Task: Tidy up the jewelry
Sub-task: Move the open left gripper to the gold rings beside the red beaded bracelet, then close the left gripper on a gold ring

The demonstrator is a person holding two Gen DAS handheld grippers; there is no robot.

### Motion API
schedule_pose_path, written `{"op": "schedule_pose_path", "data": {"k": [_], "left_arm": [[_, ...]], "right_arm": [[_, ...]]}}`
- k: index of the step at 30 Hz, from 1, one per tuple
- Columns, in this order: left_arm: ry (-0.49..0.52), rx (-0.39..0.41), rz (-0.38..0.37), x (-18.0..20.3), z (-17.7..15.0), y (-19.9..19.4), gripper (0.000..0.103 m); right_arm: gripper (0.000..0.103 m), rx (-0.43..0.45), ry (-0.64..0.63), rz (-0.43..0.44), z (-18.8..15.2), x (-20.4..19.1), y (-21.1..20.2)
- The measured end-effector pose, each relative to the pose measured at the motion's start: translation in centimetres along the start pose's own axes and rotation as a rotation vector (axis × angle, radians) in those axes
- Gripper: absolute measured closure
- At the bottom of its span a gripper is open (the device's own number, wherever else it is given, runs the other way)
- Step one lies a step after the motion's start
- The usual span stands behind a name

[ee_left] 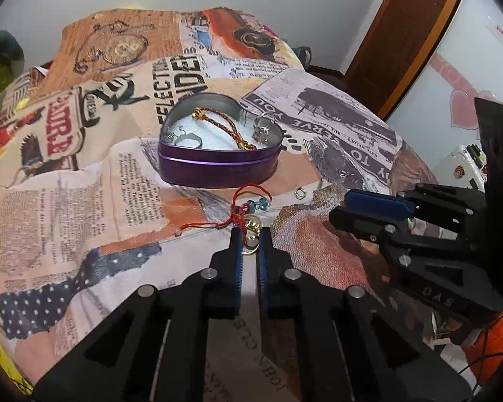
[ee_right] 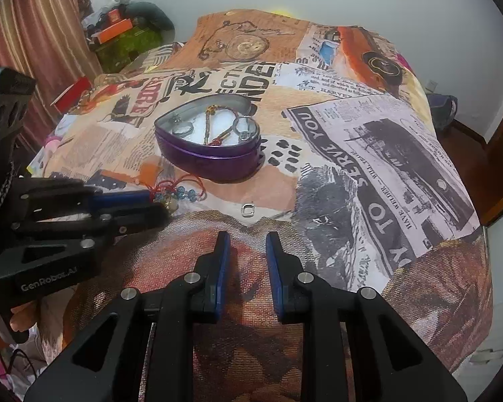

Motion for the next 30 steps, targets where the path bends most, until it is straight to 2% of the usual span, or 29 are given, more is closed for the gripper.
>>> {"op": "schedule_pose_path", "data": {"k": [4,10,12,16,20,25,28,30], "left_arm": [[0.009,0.020,-0.002,0.1,-0.2,-1.2,0.097],[-0.011,0.056,0.041,-1.5,0.1,-2.8,0.097],[-0.023,0.046,0.036,-2.1,0.0,-2.9,0.097],[-0.054,0.015,0.001,-2.2,-0.3,-2.3,0.097],[-0.063,0.000,-0.041,-1.1,0.1,-1.4,0.086],[-0.021,-0.009,-0.025,0.2,0.8,0.0,0.083],[-0.021,-0.023,-0.004,0.1,1.0,0.8,0.083],[-0.030,-0.029,-0.016,0.0,1.0,1.1,0.083]], "right_arm": [[0.084,0.007,0.002,0.005,0.1,0.0,-0.3],[0.084,0.016,-0.008,0.018,0.5,-0.8,-0.4],[0.084,0.019,-0.012,0.026,0.8,-1.1,-0.4],[0.084,0.033,-0.008,0.040,1.4,-1.8,-0.3],[0.084,0.039,0.003,0.052,1.5,-2.1,-0.2],[0.084,0.029,0.007,0.034,1.1,-1.3,-0.2],[0.084,0.021,0.020,0.027,0.7,-0.4,-0.1],[0.084,0.019,0.029,0.019,0.5,0.2,-0.1]]}}
Point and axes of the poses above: each gripper's, at about its wrist camera, not at the fingertips, and y roughly the way its jaws point, x to its right, z to its top, the point moved 8 cm from there along y, roughly the way its jaws point
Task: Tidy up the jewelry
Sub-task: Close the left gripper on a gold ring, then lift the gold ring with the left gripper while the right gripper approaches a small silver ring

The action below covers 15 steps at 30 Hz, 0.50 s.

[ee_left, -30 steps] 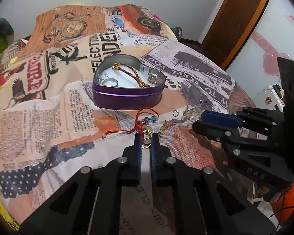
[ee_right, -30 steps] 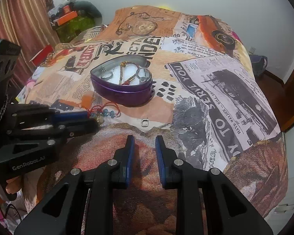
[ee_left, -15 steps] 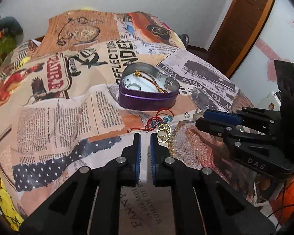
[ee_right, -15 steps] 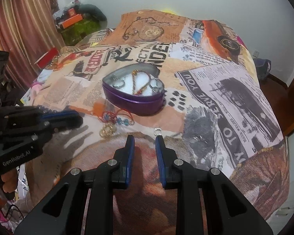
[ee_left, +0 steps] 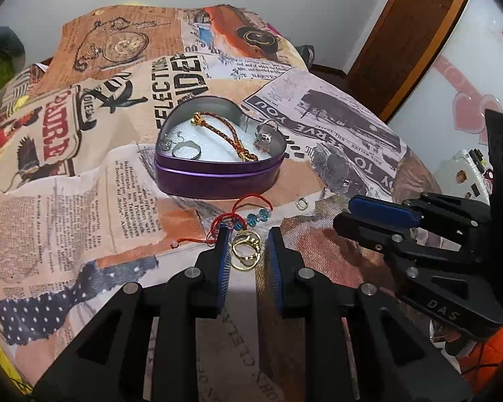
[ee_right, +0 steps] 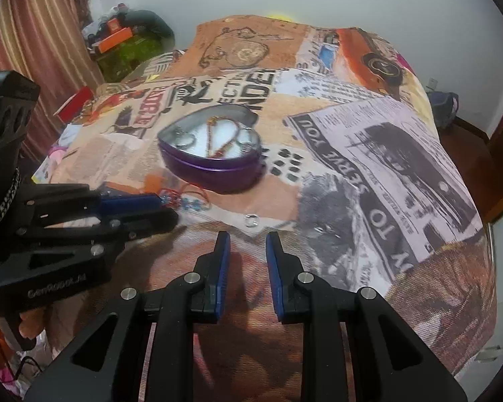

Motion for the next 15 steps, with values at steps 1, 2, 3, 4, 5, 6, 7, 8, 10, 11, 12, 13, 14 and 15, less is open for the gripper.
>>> {"op": "schedule_pose_path", "data": {"k": [1,2,3,4,5,6,7,8,10,11,12,13,14,15], "left_arm": [[-0.004,-0.003,-0.006,-0.06,0.00,0.16,0.082],[-0.007,-0.005,-0.008,-0.13,0.00,0.33,0.081],[-0.008,-0.006,-0.008,-0.21,-0.01,0.42,0.080],[-0.010,-0.007,-0.010,-0.26,-0.01,0.55,0.080],[-0.009,-0.006,-0.010,-0.28,-0.01,0.63,0.080],[-0.007,-0.005,-0.010,-0.30,0.02,0.67,0.080],[-0.003,-0.002,-0.007,-0.30,0.05,0.73,0.080],[0.001,0.001,-0.005,-0.30,0.07,0.78,0.080],[0.014,0.002,0.003,-0.21,-0.02,0.80,0.080],[0.021,0.005,0.009,-0.14,-0.02,0.79,0.081],[0.028,0.008,0.017,-0.08,-0.02,0.75,0.082],[0.034,0.011,0.032,-0.06,-0.02,0.69,0.086],[0.038,0.012,0.038,0.01,0.00,0.62,0.086],[0.041,0.015,0.038,0.09,0.03,0.48,0.086]], "right_arm": [[0.084,0.000,0.004,-0.001,-0.07,0.22,-0.03],[0.084,-0.001,0.009,-0.001,-0.12,0.41,-0.05],[0.084,-0.001,0.015,0.000,-0.20,0.58,-0.04],[0.084,-0.002,0.020,0.001,-0.30,0.73,-0.02],[0.084,-0.003,0.024,0.002,-0.35,0.82,0.05],[0.084,-0.004,0.027,0.003,-0.42,0.85,0.12],[0.084,-0.005,0.028,0.005,-0.46,0.87,0.20],[0.084,-0.006,0.028,0.007,-0.50,0.81,0.26],[0.084,-0.007,0.025,0.010,-0.55,0.60,0.33],[0.084,-0.008,0.022,0.011,-0.57,0.46,0.36],[0.084,-0.008,0.019,0.011,-0.57,0.39,0.40],[0.084,-0.009,0.017,0.012,-0.56,0.28,0.42],[0.084,-0.009,0.015,0.013,-0.56,0.19,0.42],[0.084,-0.009,0.014,0.014,-0.55,0.18,0.42]]}}
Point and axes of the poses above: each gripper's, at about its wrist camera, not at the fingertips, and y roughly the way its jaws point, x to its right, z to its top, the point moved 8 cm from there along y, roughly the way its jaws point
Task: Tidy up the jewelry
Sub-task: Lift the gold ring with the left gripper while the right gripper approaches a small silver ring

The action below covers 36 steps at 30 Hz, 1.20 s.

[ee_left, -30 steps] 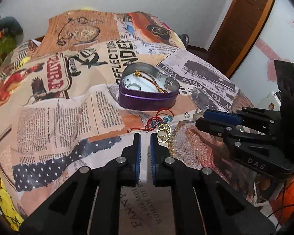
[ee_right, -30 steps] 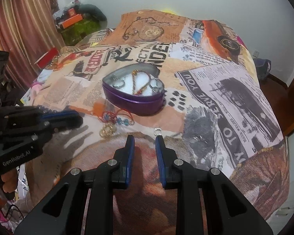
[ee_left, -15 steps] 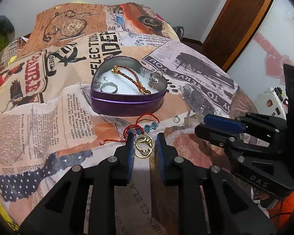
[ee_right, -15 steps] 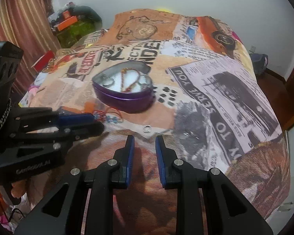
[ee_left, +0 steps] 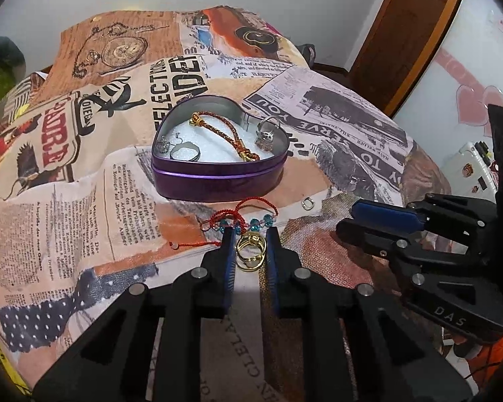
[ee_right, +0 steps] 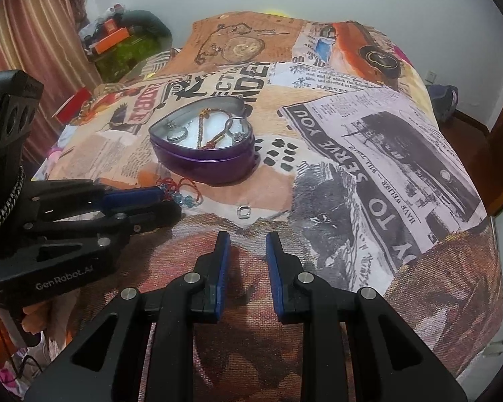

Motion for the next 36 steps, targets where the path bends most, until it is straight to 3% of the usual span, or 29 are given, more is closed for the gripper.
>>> {"op": "schedule_pose_path", "data": {"k": [5,11,18,32,36], "left_arm": [[0.010,0.049,-0.011,0.4,0.5,-1.7,0.086],[0.003,0.111,0.033,-1.1,1.1,-4.1,0.086],[-0.034,0.096,0.067,-3.6,0.4,-4.1,0.086],[-0.026,0.095,0.061,-3.3,0.1,-3.3,0.086],[-0.030,0.093,0.065,-3.4,-0.1,-3.5,0.086]], "right_arm": [[0.084,0.005,-0.004,0.000,0.0,0.0,-0.2],[0.084,-0.002,-0.014,-0.010,0.2,0.2,0.1],[0.084,-0.021,-0.057,-0.038,1.1,-0.1,1.7],[0.084,-0.006,-0.116,-0.064,0.9,-0.3,3.0],[0.093,-0.002,-0.132,-0.053,0.9,-0.7,3.2]]}}
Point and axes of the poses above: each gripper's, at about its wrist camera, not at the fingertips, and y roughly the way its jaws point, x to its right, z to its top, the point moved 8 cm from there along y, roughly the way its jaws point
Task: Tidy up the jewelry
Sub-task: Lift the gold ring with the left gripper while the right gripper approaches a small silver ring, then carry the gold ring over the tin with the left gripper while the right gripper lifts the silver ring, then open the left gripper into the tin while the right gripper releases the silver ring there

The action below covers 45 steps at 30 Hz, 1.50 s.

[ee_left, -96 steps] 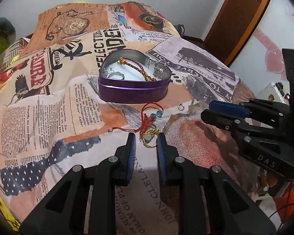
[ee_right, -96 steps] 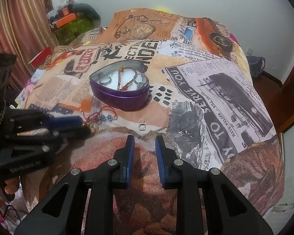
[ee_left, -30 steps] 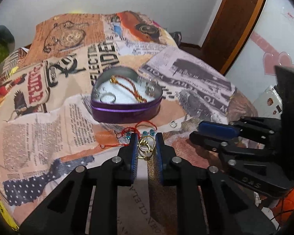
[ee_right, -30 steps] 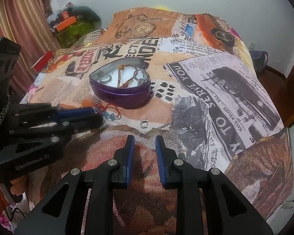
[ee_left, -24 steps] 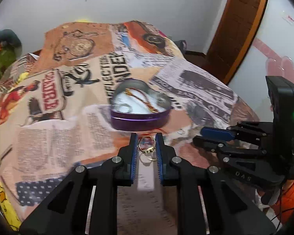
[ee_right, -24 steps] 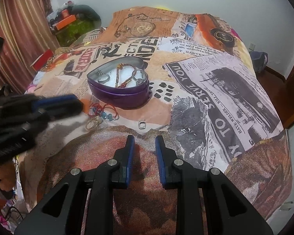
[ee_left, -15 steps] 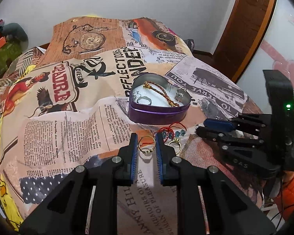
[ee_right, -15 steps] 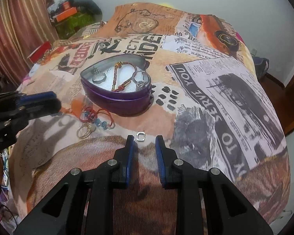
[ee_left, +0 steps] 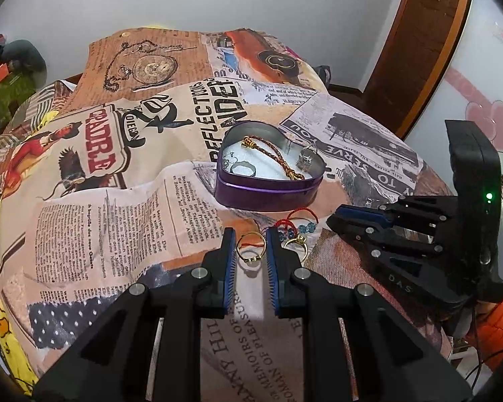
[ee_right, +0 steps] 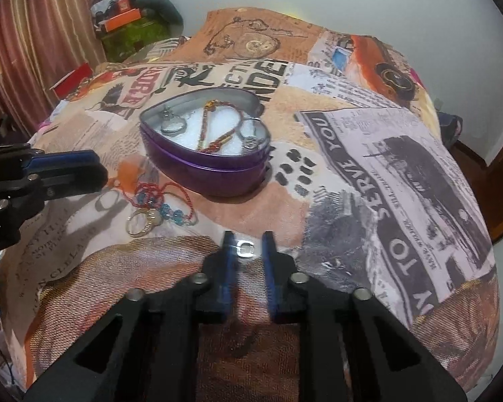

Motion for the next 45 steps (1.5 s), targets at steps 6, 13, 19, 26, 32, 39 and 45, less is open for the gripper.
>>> {"op": "schedule_pose_path", "data": {"k": [6,13,19,26,32,39,45], "left_arm": [[0.004,0.009,0.011,0.0,0.2,-0.8,0.086],[0.011,0.049,0.023,-0.2,1.2,-2.3,0.086],[0.023,0.084,0.027,-0.2,3.0,-3.0,0.086],[0.036,0.117,0.022,0.1,5.2,-3.1,0.086],[0.046,0.122,0.009,0.2,6.9,-2.0,0.086],[0.032,0.097,-0.013,-0.2,8.0,0.6,0.086],[0.017,0.047,-0.052,-0.5,7.4,2.9,0.086]], "right_arm": [[0.095,-0.002,0.029,-0.003,0.2,0.1,-0.1],[0.095,0.062,0.105,0.033,1.8,1.0,-2.8],[0.095,0.166,0.126,0.037,4.8,1.3,-6.4],[0.094,0.238,0.114,0.051,7.5,0.6,-8.0],[0.094,0.244,0.115,0.068,8.8,0.3,-7.1],[0.094,0.225,0.116,0.088,10.1,0.2,-5.5],[0.094,0.179,0.117,0.112,9.9,0.0,-3.2]]}}
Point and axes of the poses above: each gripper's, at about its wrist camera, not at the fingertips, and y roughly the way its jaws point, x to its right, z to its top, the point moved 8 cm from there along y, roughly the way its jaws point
